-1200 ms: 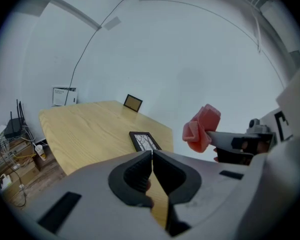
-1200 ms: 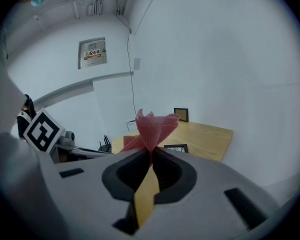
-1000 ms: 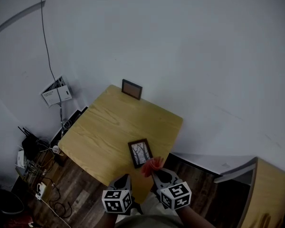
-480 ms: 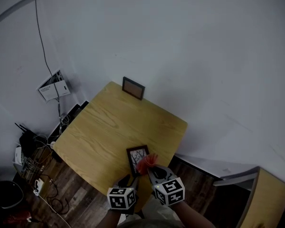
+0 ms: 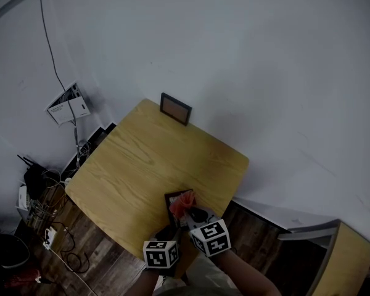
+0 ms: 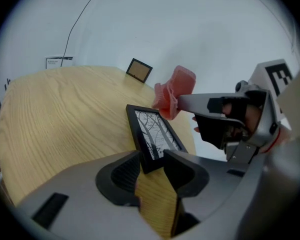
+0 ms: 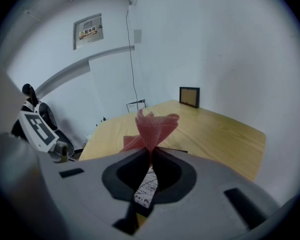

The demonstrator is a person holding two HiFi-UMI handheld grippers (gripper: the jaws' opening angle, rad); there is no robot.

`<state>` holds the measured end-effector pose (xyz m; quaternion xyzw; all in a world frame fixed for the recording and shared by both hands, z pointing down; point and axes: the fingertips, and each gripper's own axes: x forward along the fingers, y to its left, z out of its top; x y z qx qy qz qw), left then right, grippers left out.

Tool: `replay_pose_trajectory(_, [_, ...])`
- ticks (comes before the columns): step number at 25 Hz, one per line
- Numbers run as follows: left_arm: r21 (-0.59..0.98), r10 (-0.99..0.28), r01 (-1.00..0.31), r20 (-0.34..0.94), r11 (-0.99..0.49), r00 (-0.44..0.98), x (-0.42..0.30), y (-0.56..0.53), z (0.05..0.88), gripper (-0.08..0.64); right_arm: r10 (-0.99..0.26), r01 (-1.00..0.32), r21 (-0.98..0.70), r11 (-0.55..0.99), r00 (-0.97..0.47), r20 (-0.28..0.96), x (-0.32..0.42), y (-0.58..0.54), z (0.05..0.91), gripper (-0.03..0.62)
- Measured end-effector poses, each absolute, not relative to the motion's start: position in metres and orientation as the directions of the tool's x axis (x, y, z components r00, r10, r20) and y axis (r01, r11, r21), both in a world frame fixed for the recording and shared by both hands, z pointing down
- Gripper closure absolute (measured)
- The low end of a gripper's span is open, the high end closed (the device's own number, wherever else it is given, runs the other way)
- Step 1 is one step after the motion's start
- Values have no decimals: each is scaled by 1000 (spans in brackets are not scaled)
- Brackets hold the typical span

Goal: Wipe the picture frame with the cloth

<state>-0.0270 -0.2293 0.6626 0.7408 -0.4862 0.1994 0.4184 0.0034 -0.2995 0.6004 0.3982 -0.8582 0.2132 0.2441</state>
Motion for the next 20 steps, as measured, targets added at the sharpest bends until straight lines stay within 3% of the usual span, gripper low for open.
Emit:
replay_pose_trajectory(4, [411, -545, -898, 723, -155, 425, -28, -230, 671, 454, -534, -764, -144, 629, -559, 634, -6, -308, 618, 578])
replay_pose_trajectory(20, [435, -532, -886, 718, -162, 449, -26, -229, 671, 454, -409, -703, -66, 709, -485, 773, -27, -316, 664, 578])
